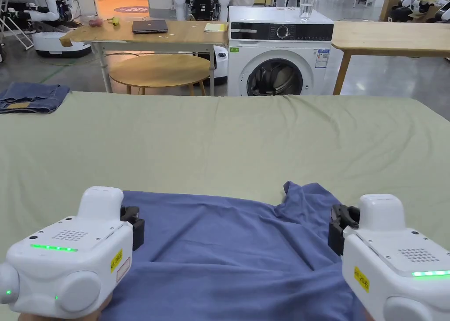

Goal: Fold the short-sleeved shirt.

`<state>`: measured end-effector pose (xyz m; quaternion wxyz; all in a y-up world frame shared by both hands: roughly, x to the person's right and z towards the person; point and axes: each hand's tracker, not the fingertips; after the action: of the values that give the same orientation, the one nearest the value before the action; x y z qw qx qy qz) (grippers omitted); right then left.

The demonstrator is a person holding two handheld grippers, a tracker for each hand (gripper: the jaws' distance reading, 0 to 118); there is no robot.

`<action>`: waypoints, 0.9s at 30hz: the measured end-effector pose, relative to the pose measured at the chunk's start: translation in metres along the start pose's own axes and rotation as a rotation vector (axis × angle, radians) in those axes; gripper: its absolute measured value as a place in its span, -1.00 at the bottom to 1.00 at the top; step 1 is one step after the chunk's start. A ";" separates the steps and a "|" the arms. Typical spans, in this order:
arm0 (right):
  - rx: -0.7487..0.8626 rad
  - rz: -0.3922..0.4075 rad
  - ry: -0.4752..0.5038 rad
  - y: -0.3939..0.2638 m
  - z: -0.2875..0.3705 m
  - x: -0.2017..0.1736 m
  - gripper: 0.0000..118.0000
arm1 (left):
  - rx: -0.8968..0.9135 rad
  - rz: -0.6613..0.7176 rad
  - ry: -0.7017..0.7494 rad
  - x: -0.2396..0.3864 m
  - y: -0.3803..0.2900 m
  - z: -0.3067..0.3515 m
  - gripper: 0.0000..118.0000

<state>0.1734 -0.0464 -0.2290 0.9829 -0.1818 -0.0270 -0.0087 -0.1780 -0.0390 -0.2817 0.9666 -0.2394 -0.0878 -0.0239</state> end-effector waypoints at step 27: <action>-0.314 -0.063 -0.096 -0.014 -0.163 0.092 -1.00 | -0.411 0.002 0.184 -0.095 0.012 -0.317 0.68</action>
<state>0.2729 -0.1184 -0.3708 0.9392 -0.3326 -0.0777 -0.0350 -0.2199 -0.1759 -0.5805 0.9015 -0.4282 0.0076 -0.0622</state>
